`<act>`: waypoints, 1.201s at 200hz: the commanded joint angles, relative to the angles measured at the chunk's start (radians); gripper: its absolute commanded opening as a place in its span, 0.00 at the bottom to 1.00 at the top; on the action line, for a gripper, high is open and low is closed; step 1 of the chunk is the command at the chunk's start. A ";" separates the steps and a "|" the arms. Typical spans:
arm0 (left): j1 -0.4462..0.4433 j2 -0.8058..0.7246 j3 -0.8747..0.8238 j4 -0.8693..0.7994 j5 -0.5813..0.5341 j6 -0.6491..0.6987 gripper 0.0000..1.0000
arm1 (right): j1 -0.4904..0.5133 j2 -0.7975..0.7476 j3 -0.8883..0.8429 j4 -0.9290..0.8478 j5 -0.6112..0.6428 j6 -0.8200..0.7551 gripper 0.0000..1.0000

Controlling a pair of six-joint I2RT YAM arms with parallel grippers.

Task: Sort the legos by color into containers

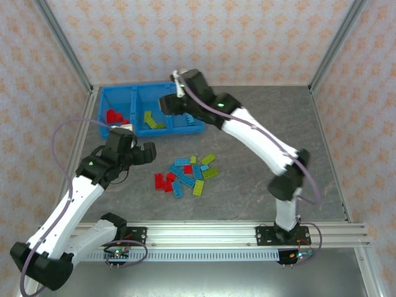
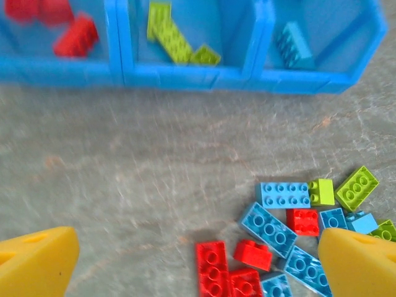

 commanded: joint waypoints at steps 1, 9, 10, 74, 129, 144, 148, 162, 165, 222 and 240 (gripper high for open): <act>-0.006 0.053 -0.065 0.009 0.082 -0.240 0.95 | 0.002 -0.197 -0.244 -0.065 -0.113 0.054 0.69; -0.013 0.085 -0.100 0.048 0.103 -0.260 0.92 | 0.002 -0.295 -0.390 -0.021 -0.150 0.087 0.72; -0.014 0.090 -0.104 0.055 0.106 -0.262 0.92 | 0.002 -0.306 -0.406 -0.015 -0.154 0.092 0.72; -0.084 0.317 -0.216 0.232 0.146 -0.269 0.73 | 0.002 -0.635 -0.863 -0.008 -0.186 0.232 0.81; -0.085 0.418 -0.206 0.246 0.087 -0.279 0.55 | 0.002 -0.629 -0.891 0.038 -0.174 0.273 0.82; -0.086 0.433 -0.212 0.251 0.094 -0.261 0.56 | 0.002 -0.608 -0.885 0.046 -0.174 0.277 0.82; -0.087 0.439 -0.213 0.252 0.097 -0.257 0.56 | 0.002 -0.601 -0.880 0.046 -0.177 0.277 0.82; -0.085 0.458 -0.223 0.258 0.111 -0.245 0.57 | 0.002 -0.579 -0.870 0.048 -0.194 0.278 0.82; -0.087 0.463 -0.224 0.259 0.113 -0.244 0.57 | 0.002 -0.574 -0.870 0.049 -0.196 0.281 0.82; -0.086 0.474 -0.258 0.261 0.102 -0.246 0.34 | 0.011 -0.547 -0.874 0.060 -0.243 0.298 0.82; -0.086 0.440 -0.241 0.229 0.090 -0.238 0.28 | 0.017 -0.548 -0.875 0.062 -0.242 0.301 0.83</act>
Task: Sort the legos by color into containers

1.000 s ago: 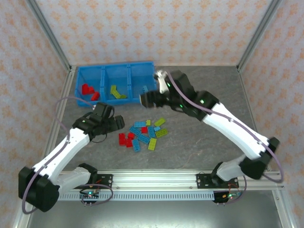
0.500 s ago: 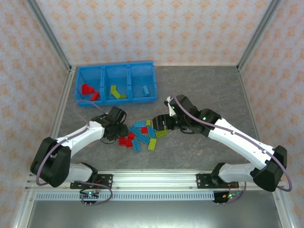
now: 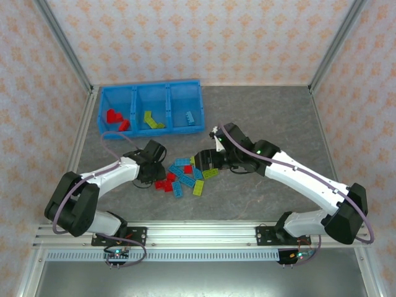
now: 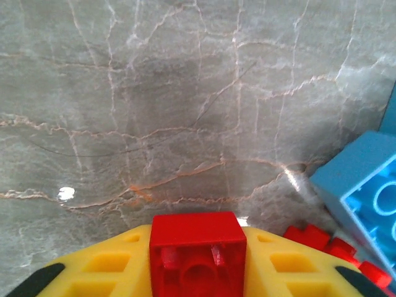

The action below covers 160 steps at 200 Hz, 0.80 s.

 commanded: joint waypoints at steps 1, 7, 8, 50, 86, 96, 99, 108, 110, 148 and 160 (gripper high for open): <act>-0.002 -0.034 0.001 -0.049 -0.040 0.017 0.28 | 0.013 -0.006 0.020 0.027 -0.015 0.018 0.82; -0.002 -0.052 0.013 -0.064 -0.045 0.023 0.27 | 0.014 -0.008 0.019 0.027 -0.013 0.018 0.83; -0.001 -0.055 0.016 -0.068 -0.047 0.024 0.27 | 0.014 -0.008 0.020 0.028 -0.011 0.018 0.83; 0.064 -0.167 0.243 -0.218 -0.221 0.073 0.24 | 0.017 -0.040 0.007 0.035 0.020 0.021 0.83; 0.240 -0.098 0.489 -0.225 -0.357 0.109 0.24 | 0.017 -0.060 -0.006 0.031 0.040 0.022 0.83; 0.301 -0.052 0.543 -0.209 -0.354 0.111 0.24 | 0.018 -0.073 -0.006 0.020 0.055 0.021 0.83; 0.320 -0.036 0.559 -0.199 -0.352 0.111 0.24 | 0.017 -0.078 -0.009 0.015 0.059 0.021 0.83; 0.370 0.020 0.615 -0.187 -0.334 0.109 0.24 | 0.016 -0.093 -0.020 0.013 0.069 0.022 0.84; 0.381 0.032 0.625 -0.186 -0.329 0.107 0.24 | 0.017 -0.092 -0.023 0.014 0.070 0.023 0.84; 0.517 0.317 0.880 -0.210 -0.182 0.041 0.24 | 0.017 -0.188 -0.054 -0.017 0.103 0.033 0.84; 0.539 0.403 0.966 -0.229 -0.175 0.034 0.24 | 0.018 -0.216 -0.069 -0.028 0.123 0.038 0.84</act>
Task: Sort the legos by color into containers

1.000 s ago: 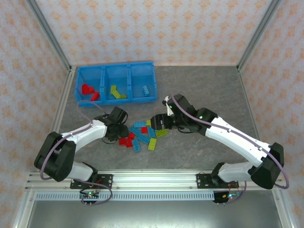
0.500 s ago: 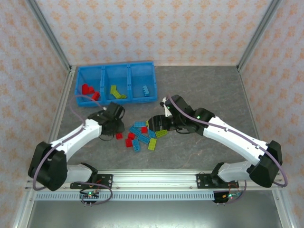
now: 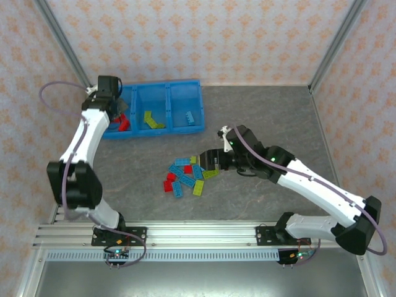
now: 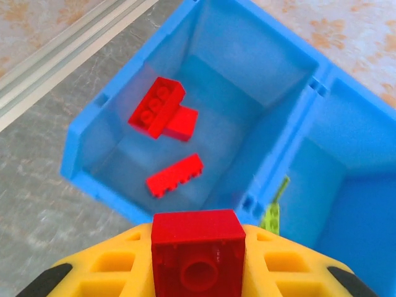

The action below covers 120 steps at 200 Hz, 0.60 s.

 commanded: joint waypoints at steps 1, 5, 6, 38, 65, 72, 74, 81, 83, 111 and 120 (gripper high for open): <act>0.041 0.131 0.138 -0.059 0.047 -0.037 0.24 | 0.007 -0.061 -0.030 -0.040 0.063 0.019 0.84; 0.048 0.161 0.171 -0.072 0.052 -0.036 0.24 | 0.006 -0.070 -0.035 -0.043 0.071 0.023 0.84; 0.049 0.168 0.178 -0.074 0.053 -0.035 0.25 | 0.006 -0.072 -0.036 -0.045 0.073 0.023 0.84; 0.077 0.365 0.438 -0.193 0.075 0.000 0.41 | 0.006 -0.129 -0.070 -0.072 0.110 0.049 0.85; 0.081 0.382 0.544 -0.251 0.080 0.005 0.53 | 0.007 -0.146 -0.087 -0.079 0.133 0.064 0.85; 0.077 0.358 0.528 -0.251 0.101 0.000 0.53 | 0.007 -0.147 -0.096 -0.070 0.138 0.066 0.85; 0.075 0.350 0.518 -0.248 0.109 -0.001 0.53 | 0.006 -0.147 -0.099 -0.066 0.140 0.066 0.85; 0.065 0.306 0.466 -0.234 0.131 -0.007 0.53 | 0.006 -0.145 -0.111 -0.050 0.149 0.069 0.85; 0.060 0.288 0.452 -0.230 0.135 -0.008 0.53 | 0.006 -0.144 -0.117 -0.046 0.152 0.068 0.85; -0.062 -0.039 0.051 -0.036 0.160 -0.018 0.51 | 0.006 -0.098 -0.147 0.009 0.226 0.073 0.85; -0.125 -0.141 -0.049 -0.004 0.158 -0.001 0.49 | 0.006 -0.072 -0.147 0.018 0.255 0.068 0.86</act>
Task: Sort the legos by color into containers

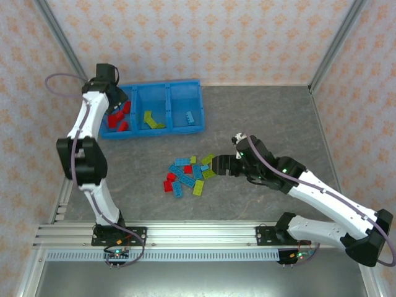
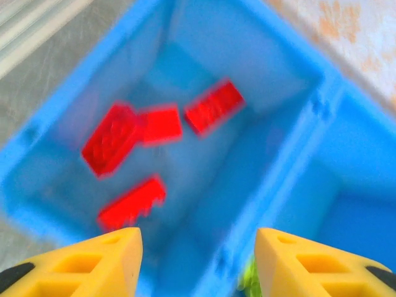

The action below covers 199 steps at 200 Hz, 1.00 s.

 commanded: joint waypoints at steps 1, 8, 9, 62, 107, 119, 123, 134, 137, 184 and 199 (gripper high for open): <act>-0.146 -0.269 -0.212 0.095 0.029 0.006 0.49 | 0.006 0.045 -0.015 0.052 0.109 0.009 0.86; -0.204 -0.335 -0.269 0.101 0.015 0.022 0.48 | 0.005 0.067 -0.013 0.060 0.136 0.004 0.86; -0.211 -0.344 -0.276 0.101 0.013 0.025 0.48 | 0.005 0.069 -0.012 0.061 0.139 0.003 0.86; -0.638 -0.595 -0.415 -0.055 0.132 0.337 0.49 | -0.025 0.336 0.022 0.150 0.141 -0.091 0.82; -0.674 -0.700 -0.436 -0.196 0.227 0.583 0.58 | -0.026 0.550 0.062 0.132 0.072 -0.221 0.88; -0.674 -0.725 -0.469 -0.176 0.249 0.618 0.60 | -0.025 0.581 0.064 0.131 0.067 -0.226 0.89; -0.674 -0.732 -0.480 -0.165 0.258 0.626 0.61 | -0.026 0.587 0.063 0.138 0.056 -0.229 0.89; -0.675 -0.750 -0.515 -0.128 0.278 0.636 0.64 | -0.025 0.608 0.063 0.158 0.004 -0.239 0.89; -0.674 -0.754 -0.524 -0.118 0.281 0.635 0.64 | -0.025 0.615 0.063 0.163 -0.009 -0.238 0.89; -0.675 -0.780 -0.573 -0.096 0.222 0.649 0.69 | -0.030 0.698 0.095 0.176 0.014 -0.224 0.82; -0.675 -0.798 -0.593 -0.086 0.213 0.649 0.70 | -0.032 0.726 0.113 0.166 0.007 -0.228 0.80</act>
